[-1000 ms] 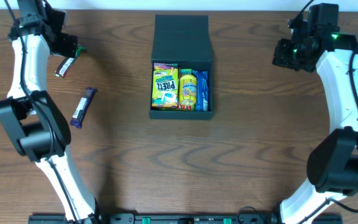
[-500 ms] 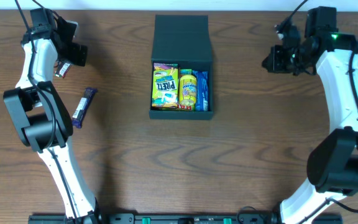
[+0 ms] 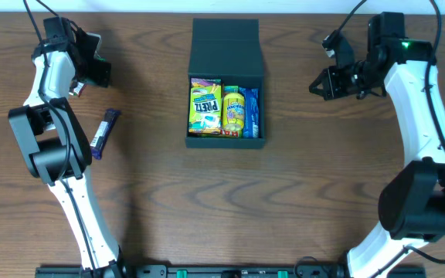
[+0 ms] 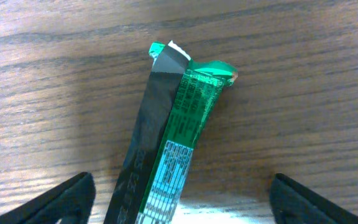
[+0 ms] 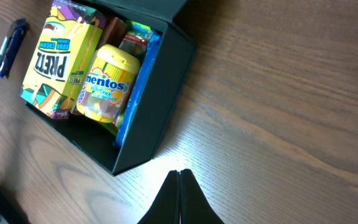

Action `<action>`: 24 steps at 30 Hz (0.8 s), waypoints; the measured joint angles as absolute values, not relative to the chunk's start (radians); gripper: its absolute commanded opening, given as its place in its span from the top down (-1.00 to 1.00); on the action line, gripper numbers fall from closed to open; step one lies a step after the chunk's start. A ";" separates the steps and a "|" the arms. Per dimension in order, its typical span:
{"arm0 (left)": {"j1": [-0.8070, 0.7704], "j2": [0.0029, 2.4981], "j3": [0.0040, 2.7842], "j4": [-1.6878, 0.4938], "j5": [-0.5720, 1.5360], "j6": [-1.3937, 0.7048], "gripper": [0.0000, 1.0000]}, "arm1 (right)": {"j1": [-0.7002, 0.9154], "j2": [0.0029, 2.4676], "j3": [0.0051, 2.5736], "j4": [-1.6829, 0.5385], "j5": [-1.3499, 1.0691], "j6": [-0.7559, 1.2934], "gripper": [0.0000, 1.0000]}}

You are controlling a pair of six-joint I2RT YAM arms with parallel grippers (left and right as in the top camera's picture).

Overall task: Pack container
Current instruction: 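Grasp the green stick snack with the left gripper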

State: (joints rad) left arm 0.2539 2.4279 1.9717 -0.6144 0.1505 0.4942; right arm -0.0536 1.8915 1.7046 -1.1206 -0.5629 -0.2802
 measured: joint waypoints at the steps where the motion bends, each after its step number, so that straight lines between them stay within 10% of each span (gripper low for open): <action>1: 0.254 2.429 1.972 -0.610 0.150 0.493 -0.44 | -0.054 1.892 1.705 -1.121 -0.563 -0.281 0.98; 10: 0.255 2.433 1.972 -0.607 0.142 0.474 0.29 | -0.054 1.892 1.705 -1.121 -0.569 -0.282 0.97; 24: 0.234 2.418 1.975 -0.680 0.104 0.308 0.51 | -0.054 1.892 1.705 -1.091 -0.568 -0.282 0.98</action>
